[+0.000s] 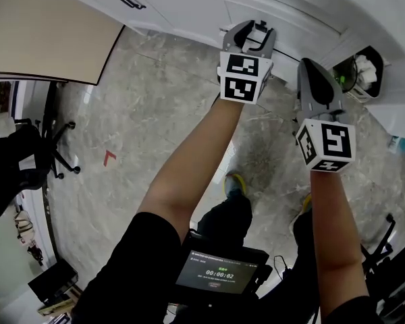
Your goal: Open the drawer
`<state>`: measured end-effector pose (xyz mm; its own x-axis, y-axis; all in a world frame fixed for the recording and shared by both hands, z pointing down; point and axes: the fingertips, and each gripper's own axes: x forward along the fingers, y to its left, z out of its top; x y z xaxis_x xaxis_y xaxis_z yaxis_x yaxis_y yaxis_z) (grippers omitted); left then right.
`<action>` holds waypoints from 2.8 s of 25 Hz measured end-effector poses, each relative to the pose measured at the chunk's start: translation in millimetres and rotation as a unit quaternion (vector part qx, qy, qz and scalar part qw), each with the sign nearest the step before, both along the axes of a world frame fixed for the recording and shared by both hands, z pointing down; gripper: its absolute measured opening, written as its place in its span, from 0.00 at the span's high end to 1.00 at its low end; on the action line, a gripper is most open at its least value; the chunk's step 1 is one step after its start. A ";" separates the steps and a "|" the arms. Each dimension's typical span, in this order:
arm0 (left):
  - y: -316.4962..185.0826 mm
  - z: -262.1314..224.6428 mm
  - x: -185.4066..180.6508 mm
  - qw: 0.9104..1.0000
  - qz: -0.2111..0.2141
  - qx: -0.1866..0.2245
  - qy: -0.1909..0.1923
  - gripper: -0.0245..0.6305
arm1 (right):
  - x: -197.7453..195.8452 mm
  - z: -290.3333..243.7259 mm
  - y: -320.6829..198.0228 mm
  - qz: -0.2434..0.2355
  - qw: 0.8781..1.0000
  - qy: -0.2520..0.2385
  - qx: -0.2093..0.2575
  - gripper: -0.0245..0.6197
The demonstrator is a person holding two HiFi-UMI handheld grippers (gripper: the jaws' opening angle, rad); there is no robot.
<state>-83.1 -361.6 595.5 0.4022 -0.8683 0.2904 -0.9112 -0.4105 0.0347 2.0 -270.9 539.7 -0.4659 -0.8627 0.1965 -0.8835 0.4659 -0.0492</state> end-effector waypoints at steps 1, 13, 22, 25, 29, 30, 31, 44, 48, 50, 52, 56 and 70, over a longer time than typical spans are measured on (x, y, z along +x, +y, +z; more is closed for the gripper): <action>-2.3 3.3 1.3 1.000 0.000 -0.001 -0.001 0.70 | 1.7 1.4 -1.0 0.004 1.000 0.000 0.000 0.92; -7.3 3.7 -1.2 1.000 0.015 0.008 0.008 0.77 | 11.1 5.6 -9.0 0.024 1.000 0.010 -0.001 0.92; 28.6 4.6 -10.9 1.000 0.011 -0.005 0.017 0.77 | 0.0 -0.4 15.2 0.015 1.000 0.007 -0.014 0.92; 42.3 3.4 -11.4 1.000 0.012 -0.008 0.020 0.77 | -2.4 -2.3 27.4 0.010 1.000 0.006 -0.018 0.92; 66.0 3.5 -20.8 1.000 0.011 -0.007 0.011 0.77 | -7.9 -2.9 46.4 0.005 1.000 0.007 -0.018 0.92; 73.9 3.9 -23.0 1.000 0.012 -0.010 0.009 0.77 | -9.3 -3.5 51.5 0.004 1.000 0.006 -0.018 0.92; 81.7 4.2 -25.2 1.000 0.011 -0.013 0.008 0.77 | -10.5 -4.5 56.9 0.003 1.000 0.005 -0.019 0.92; 135.1 3.0 -36.5 1.000 0.003 -0.027 0.010 0.78 | -26.4 -12.6 119.8 -0.028 0.999 0.007 -0.026 0.92; 141.8 2.7 -37.6 0.999 0.002 -0.033 0.005 0.78 | -26.9 -17.5 120.3 -0.027 0.999 0.003 -0.027 0.92; 146.1 3.9 -39.5 0.999 0.005 -0.036 0.000 0.78 | -28.0 -21.8 123.0 -0.029 0.999 0.003 -0.025 0.92; 148.3 4.0 -39.6 0.999 0.006 -0.041 0.000 0.78 | -28.0 -26.1 125.7 -0.030 0.999 0.002 -0.026 0.92; 145.6 3.0 -40.8 0.998 -0.019 -0.052 -0.016 0.77 | -28.4 -34.7 126.8 -0.034 0.999 0.000 -0.029 0.92; 165.7 -180.7 -40.9 0.995 -0.066 0.067 0.021 0.96 | -35.8 -131.5 114.4 -0.037 0.999 -0.002 -0.023 0.92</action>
